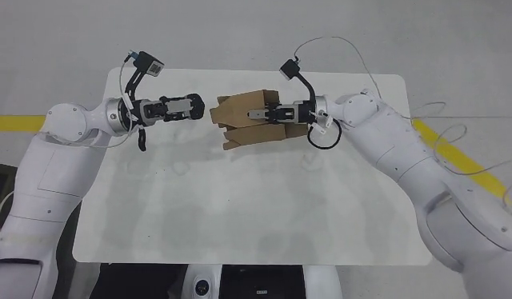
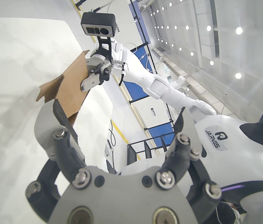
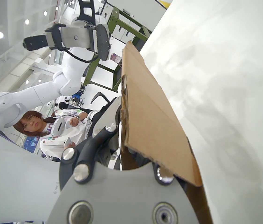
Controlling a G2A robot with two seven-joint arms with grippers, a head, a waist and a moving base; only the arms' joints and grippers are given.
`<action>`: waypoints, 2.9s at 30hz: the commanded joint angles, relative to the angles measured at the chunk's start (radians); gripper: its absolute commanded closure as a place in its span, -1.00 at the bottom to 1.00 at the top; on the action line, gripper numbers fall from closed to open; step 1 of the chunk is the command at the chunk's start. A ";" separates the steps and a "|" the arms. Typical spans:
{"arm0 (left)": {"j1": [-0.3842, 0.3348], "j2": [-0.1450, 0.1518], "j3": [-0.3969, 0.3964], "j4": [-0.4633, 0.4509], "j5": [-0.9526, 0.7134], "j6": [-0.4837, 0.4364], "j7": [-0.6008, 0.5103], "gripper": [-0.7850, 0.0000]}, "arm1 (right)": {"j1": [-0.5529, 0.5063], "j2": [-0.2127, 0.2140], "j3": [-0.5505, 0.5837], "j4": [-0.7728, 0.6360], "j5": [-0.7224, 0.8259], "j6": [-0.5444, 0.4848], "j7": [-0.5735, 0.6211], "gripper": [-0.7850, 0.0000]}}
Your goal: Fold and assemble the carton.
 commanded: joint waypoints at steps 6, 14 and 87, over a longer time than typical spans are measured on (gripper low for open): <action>0.011 -0.006 0.013 -0.012 0.024 0.023 0.009 -1.00 | -0.088 0.079 0.115 -0.106 0.018 0.033 0.048 1.00; 0.015 -0.025 0.075 -0.021 0.020 0.076 -0.008 -1.00 | -0.209 0.150 0.227 -0.294 -0.043 0.121 0.029 1.00; 0.062 -0.068 -0.010 -0.148 -0.074 0.157 -0.099 -1.00 | -0.322 0.079 0.371 -0.442 -0.286 0.236 -0.032 1.00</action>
